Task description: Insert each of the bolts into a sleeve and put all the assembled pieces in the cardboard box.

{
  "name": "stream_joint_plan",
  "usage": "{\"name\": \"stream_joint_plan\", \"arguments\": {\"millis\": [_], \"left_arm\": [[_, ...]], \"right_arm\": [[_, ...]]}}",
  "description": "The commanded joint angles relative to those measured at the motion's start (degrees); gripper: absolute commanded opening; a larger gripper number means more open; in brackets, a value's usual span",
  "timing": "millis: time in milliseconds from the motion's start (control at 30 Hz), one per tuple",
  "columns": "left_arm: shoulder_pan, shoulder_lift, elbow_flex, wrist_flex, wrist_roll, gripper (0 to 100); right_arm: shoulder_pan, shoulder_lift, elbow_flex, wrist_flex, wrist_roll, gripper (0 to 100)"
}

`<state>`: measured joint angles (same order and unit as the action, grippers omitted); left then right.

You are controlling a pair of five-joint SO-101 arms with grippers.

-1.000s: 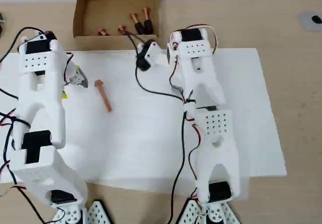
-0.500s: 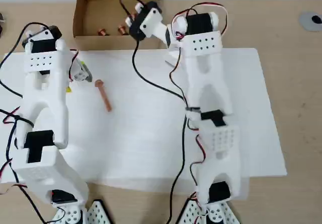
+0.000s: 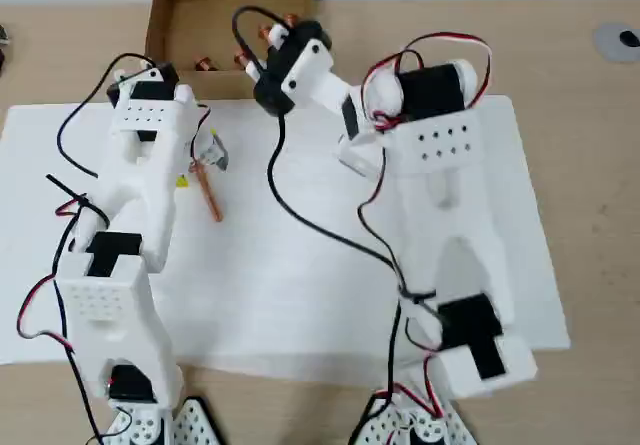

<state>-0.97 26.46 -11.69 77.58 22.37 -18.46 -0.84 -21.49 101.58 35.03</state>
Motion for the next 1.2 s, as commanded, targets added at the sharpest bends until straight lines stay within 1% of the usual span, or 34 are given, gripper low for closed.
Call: {"name": "stream_joint_plan", "arguments": {"millis": [0,133,267,467,767,1033,1100,1167], "left_arm": [[0.00,-0.13,-3.34,0.09,4.75,23],[0.26,-0.04,-0.97,-2.29,8.70,22],[0.44,-0.04,-0.53,-2.55,8.70,19],[0.26,0.22,-0.18,-2.55,8.53,18],[0.18,8.04,-2.46,-2.20,3.69,18],[0.44,9.36,-5.01,-1.41,1.58,18],[0.53,9.36,-6.33,0.53,1.58,13],[0.44,9.36,-8.35,2.55,1.58,7]], "right_arm": [[-0.31,-5.85,2.68,0.62,1.58,1.2],[-0.31,-9.63,5.23,0.62,2.11,1.2],[-0.31,-12.18,7.52,0.70,2.73,1.2],[-0.31,-15.08,10.15,0.70,3.34,1.2],[-0.31,-19.30,13.23,0.79,4.13,1.2],[-0.31,-20.44,14.02,0.79,4.22,1.2],[-0.31,-20.26,14.02,0.79,4.22,1.2],[-0.31,-20.18,14.02,0.79,4.22,1.2]]}}
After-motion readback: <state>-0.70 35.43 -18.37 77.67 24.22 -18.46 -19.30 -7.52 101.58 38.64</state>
